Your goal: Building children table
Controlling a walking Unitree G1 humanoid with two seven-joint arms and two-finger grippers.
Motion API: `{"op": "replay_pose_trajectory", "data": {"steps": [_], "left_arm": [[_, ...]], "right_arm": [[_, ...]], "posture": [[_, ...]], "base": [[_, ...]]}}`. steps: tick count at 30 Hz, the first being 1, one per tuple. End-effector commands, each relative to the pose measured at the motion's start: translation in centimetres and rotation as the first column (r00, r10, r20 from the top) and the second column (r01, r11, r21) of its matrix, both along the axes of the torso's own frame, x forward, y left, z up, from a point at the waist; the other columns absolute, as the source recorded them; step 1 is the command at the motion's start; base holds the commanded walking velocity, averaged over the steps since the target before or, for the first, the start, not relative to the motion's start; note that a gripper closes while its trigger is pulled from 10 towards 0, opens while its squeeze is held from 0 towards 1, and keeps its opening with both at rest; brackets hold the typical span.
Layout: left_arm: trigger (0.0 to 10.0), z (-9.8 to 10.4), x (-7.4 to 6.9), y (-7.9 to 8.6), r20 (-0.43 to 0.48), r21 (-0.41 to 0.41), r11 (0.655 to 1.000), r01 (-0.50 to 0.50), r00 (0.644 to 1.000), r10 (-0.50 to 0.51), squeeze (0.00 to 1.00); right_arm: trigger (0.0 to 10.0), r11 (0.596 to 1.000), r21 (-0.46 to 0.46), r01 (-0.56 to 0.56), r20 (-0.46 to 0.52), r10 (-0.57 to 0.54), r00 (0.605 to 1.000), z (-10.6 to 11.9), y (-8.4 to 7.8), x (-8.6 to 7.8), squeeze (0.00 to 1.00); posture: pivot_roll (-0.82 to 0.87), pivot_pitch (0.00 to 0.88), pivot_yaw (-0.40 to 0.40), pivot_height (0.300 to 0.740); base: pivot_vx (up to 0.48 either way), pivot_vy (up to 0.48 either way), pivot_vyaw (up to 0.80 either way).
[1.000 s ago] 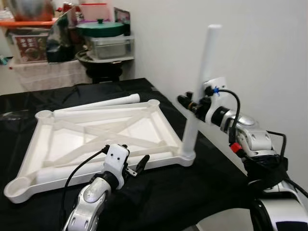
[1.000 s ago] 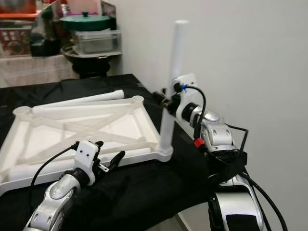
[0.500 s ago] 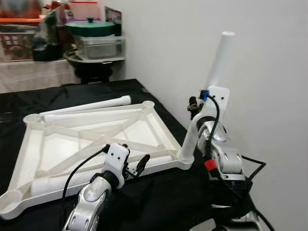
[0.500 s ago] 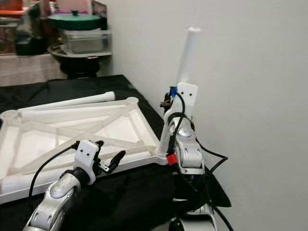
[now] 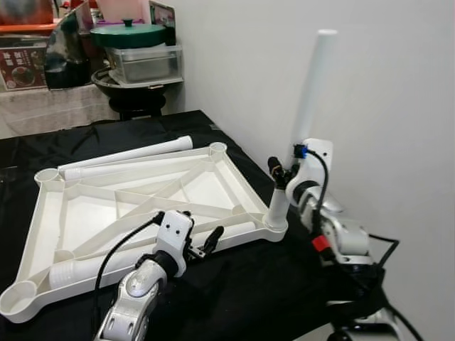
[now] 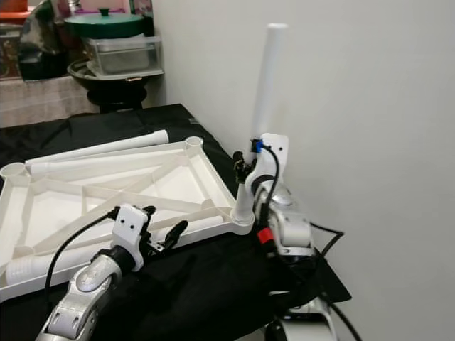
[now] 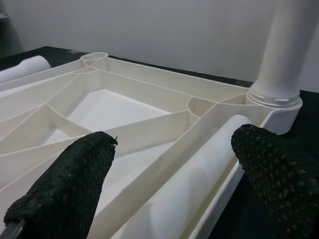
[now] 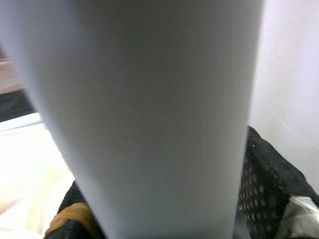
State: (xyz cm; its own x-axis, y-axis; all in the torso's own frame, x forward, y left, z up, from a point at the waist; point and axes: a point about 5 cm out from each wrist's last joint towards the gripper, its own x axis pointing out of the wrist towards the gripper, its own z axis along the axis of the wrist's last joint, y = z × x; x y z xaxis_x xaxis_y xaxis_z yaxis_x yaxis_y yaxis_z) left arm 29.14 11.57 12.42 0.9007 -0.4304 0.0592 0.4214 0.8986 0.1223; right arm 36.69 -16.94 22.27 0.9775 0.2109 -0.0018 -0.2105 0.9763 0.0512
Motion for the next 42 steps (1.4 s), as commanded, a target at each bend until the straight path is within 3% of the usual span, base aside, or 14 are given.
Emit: {"op": "replay_pose_trajectory", "data": {"steps": [1, 2, 4, 7, 9, 13, 25, 27, 29, 31, 32, 37, 38, 42], "left_arm": [[10.0, -0.3, -0.1, 0.2, -0.015, 0.012, 1.0, -0.003, 1.0, 0.003, 0.0], [10.0, -0.3, -0.1, 0.1, -0.015, 0.012, 1.0, -0.003, 1.0, 0.003, 0.0], [10.0, -0.3, -0.1, 0.2, -0.014, 0.012, 1.0, -0.002, 1.0, 0.002, 0.0], [10.0, -0.3, -0.1, 0.3, -0.015, 0.012, 1.0, -0.002, 1.0, 0.002, 0.0], [10.0, -0.4, 0.0, 0.3, -0.015, 0.016, 1.0, 0.001, 1.0, -0.001, 0.0], [10.0, -0.2, 0.0, 0.1, -0.012, 0.017, 1.0, 0.008, 1.0, -0.007, 0.0], [10.0, -0.2, -0.1, 0.5, -0.009, 0.024, 1.0, -0.005, 1.0, 0.005, 0.0], [10.0, -0.2, -0.1, 0.5, -0.009, 0.024, 1.0, -0.006, 1.0, 0.006, 0.0], [10.0, -0.2, -0.1, 0.5, -0.007, 0.024, 1.0, -0.007, 1.0, 0.007, 0.0], [10.0, -0.2, 0.0, 0.5, -0.005, 0.023, 1.0, -0.01, 1.0, 0.01, 0.0], [10.0, -0.2, 0.0, 0.5, -0.004, 0.022, 1.0, -0.01, 1.0, 0.01, 0.0], [10.0, -0.2, 0.0, 0.4, -0.002, 0.023, 1.0, -0.006, 1.0, 0.006, 0.0], [10.0, -0.2, 0.0, 0.4, -0.003, 0.024, 1.0, -0.005, 1.0, 0.005, 0.0], [10.0, -0.2, 0.0, 0.4, -0.002, 0.026, 1.0, -0.003, 1.0, 0.004, 0.0]], "right_arm": [[10.0, 0.989, -0.053, -0.138, 0.02, 0.139, 0.99, -0.6, -0.8, -0.1, 0.0], [10.0, 0.982, -0.084, -0.17, 0.014, 0.171, 0.985, -1.0, -1.3, -0.1, 0.0], [10.0, 0.918, -0.109, -0.381, -0.009, 0.382, 0.924, -1.2, -3.6, -1.3, 0.0], [10.0, 0.888, -0.101, -0.448, -0.013, 0.45, 0.893, -1.0, -4.1, -1.8, 0.0], [10.0, 0.833, -0.071, -0.549, -0.026, 0.549, 0.836, -0.6, -4.9, -2.0, 0.0], [10.0, 0.805, -0.088, -0.586, -0.049, 0.584, 0.81, -0.9, -5.3, -1.3, 0.0], [10.0, 0.735, -0.069, -0.675, 0.003, 0.676, 0.737, 0.2, -4.0, 0.0, 0.0], [9.5, 0.727, -0.071, -0.683, 0.005, 0.685, 0.729, 0.4, -4.1, 0.1, 0.0], [8.0, 0.71, -0.081, -0.699, 0.004, 0.702, 0.712, 0.7, -4.2, 0.3, 0.0], [8.3, 0.72, -0.083, -0.689, 0.011, 0.692, 0.722, 1.0, -4.4, 0.6, 0.0], [7.5, 0.718, -0.083, -0.691, 0.017, 0.694, 0.72, 1.2, -4.5, 0.6, 0.0], [7.8, 0.671, -0.087, -0.736, 0.018, 0.74, 0.673, 1.5, -4.2, 0.6, 0.0], [9.7, 0.658, -0.082, -0.748, 0.026, 0.752, 0.659, 1.6, -4.1, 0.5, 0.0], [9.4, 0.604, -0.072, -0.793, 0.037, 0.797, 0.603, 1.8, -3.6, 0.5, 0.0]], "posture": [[0.05, 0.0, -0.069, 0.74], [0.05, 0.0, -0.069, 0.74], [0.05, 0.0, -0.067, 0.74], [0.05, 0.0, -0.067, 0.74], [0.05, 0.0, -0.062, 0.74], [0.06, 0.0, -0.063, 0.74], [0.09, 0.0, -0.085, 0.74], [0.09, 0.0, -0.086, 0.74], [0.09, 0.0, -0.088, 0.74], [0.09, 0.0, -0.089, 0.74], [0.09, 0.0, -0.091, 0.74], [0.09, 0.0, -0.09, 0.74], [0.09, 0.0, -0.088, 0.74], [0.1, 0.0, -0.093, 0.74]], "base": [[0.0, 0.0, 0.0], [0.0, 0.0, 0.0], [0.0, 0.0, 0.0], [0.0, 0.0, 0.0], [0.0, 0.0, 0.0], [0.0, 0.0, 0.0], [0.0, 0.0, 0.0], [0.0, 0.0, 0.0], [0.0, 0.0, 0.0], [0.0, 0.0, 0.0], [0.0, 0.0, 0.0], [0.0, 0.0, 0.0], [0.0, 0.0, 0.0], [0.0, 0.0, 0.0]]}}
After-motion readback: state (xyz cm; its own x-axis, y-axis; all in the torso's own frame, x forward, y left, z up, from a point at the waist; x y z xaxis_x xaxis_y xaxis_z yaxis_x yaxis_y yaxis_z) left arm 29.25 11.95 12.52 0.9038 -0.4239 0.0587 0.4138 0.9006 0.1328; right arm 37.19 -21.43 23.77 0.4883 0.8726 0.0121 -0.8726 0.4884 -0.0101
